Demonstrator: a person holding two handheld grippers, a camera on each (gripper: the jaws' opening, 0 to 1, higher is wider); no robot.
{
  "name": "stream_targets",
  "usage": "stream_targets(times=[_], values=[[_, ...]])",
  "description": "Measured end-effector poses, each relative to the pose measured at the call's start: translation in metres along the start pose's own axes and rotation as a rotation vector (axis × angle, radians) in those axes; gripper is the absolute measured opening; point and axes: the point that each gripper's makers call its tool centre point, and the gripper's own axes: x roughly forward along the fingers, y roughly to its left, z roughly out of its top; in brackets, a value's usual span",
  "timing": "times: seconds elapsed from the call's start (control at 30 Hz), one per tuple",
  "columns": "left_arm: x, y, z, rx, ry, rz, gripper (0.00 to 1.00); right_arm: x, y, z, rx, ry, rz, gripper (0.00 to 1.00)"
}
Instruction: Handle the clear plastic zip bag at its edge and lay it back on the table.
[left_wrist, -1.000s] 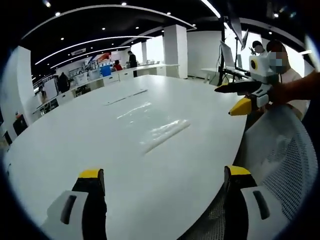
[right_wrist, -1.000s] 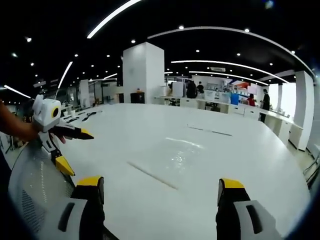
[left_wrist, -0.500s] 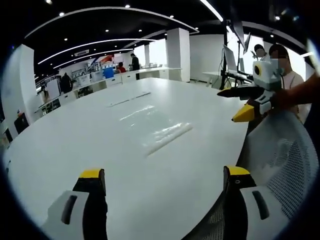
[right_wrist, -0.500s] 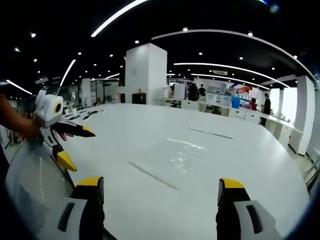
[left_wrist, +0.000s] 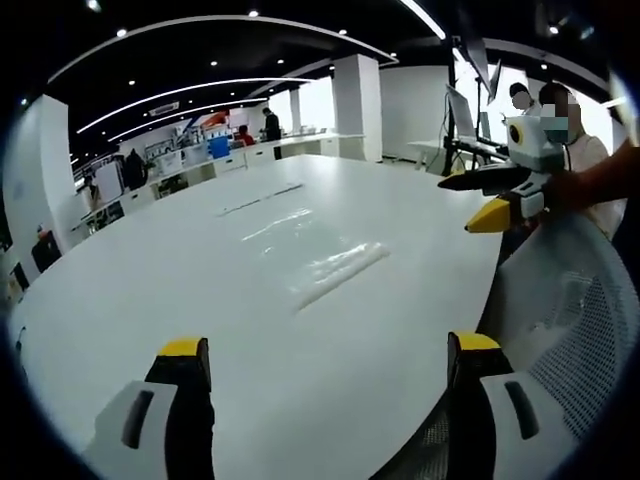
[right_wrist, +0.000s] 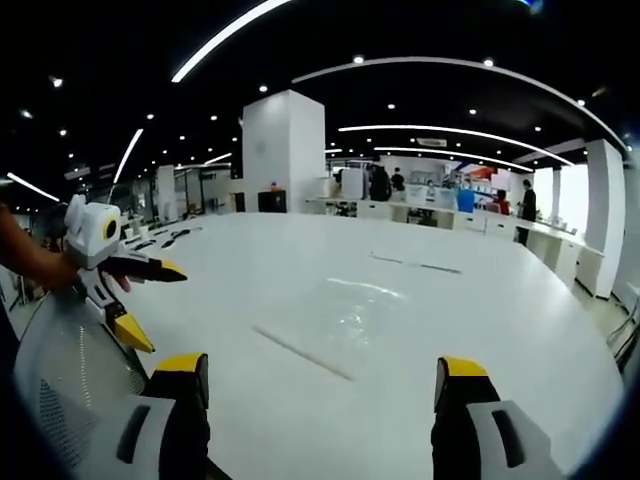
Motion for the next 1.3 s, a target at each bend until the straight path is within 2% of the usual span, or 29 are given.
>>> stream_targets(times=[0.6, 0.93, 1.03, 1.13, 1.3], values=[[-0.001, 0.002, -0.001, -0.019, -0.012, 0.008, 0.95, 0.002, 0.0, -0.01, -0.004, 0.038, 0.008, 0.93], [-0.001, 0.005, 0.001, -0.014, -0.013, 0.017, 0.95, 0.002, -0.002, -0.004, -0.005, 0.022, -0.007, 0.93], [-0.002, 0.009, 0.004, -0.025, -0.036, 0.025, 0.95, 0.001, -0.003, -0.002, 0.002, 0.01, -0.016, 0.93], [-0.001, 0.008, -0.001, -0.031, -0.014, 0.014, 0.95, 0.001, -0.003, 0.0, -0.005, 0.003, -0.027, 0.93], [0.0, 0.004, 0.001, -0.027, -0.018, 0.0, 0.95, 0.001, -0.002, -0.003, -0.011, 0.02, -0.02, 0.93]])
